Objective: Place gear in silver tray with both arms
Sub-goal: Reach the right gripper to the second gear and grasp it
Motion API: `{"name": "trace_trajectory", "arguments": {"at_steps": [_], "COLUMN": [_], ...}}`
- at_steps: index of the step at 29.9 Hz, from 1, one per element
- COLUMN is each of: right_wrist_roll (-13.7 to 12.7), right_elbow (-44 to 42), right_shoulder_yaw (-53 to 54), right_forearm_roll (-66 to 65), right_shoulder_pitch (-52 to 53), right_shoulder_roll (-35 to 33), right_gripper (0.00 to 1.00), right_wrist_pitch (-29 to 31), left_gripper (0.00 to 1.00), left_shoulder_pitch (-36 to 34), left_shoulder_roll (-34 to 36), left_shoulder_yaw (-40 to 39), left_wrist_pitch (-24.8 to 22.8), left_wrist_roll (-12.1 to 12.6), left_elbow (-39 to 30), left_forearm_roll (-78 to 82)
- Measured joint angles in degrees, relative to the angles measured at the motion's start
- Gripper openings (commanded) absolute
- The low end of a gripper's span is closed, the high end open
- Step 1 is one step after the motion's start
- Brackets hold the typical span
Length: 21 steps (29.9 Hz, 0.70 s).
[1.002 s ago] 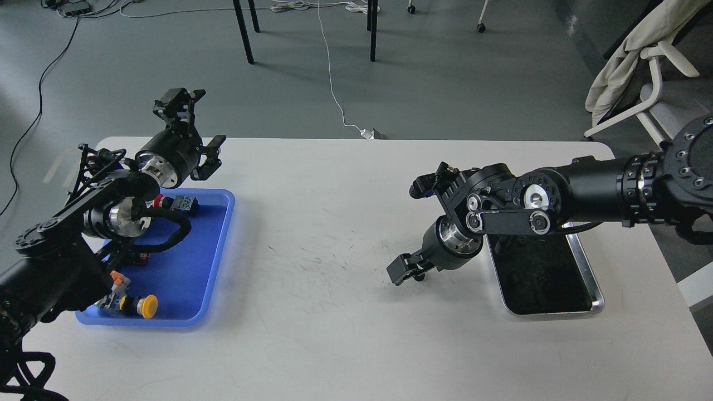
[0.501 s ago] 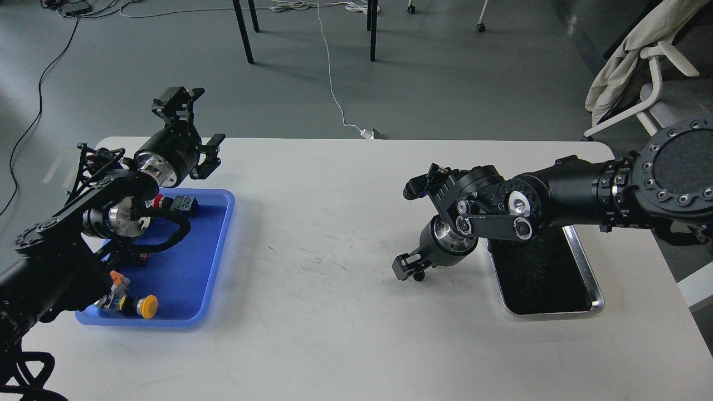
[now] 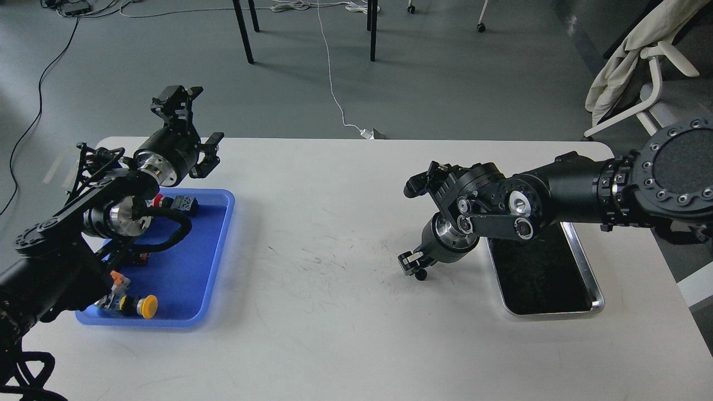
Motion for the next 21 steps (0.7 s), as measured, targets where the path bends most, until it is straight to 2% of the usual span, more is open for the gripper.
{"name": "trace_trajectory", "arguments": {"at_steps": [15, 21], "right_wrist_roll": [0.3, 0.3], "right_elbow": [0.6, 0.7], "right_shoulder_yaw": [0.6, 0.5], "right_forearm_roll": [0.8, 0.6], "right_shoulder_pitch": [0.1, 0.0], "right_shoulder_roll": [0.0, 0.0], "right_gripper": [0.49, 0.38], "right_wrist_pitch": [0.0, 0.0], "left_gripper": [0.98, 0.98], "left_shoulder_pitch": [0.0, 0.0], "left_shoulder_roll": [0.0, 0.4], "left_shoulder_yaw": [0.0, 0.0], "left_wrist_pitch": [0.0, 0.0], "left_wrist_roll": [0.1, 0.1], "left_elbow": [0.0, 0.0], "left_forearm_roll": [0.0, 0.0]}}
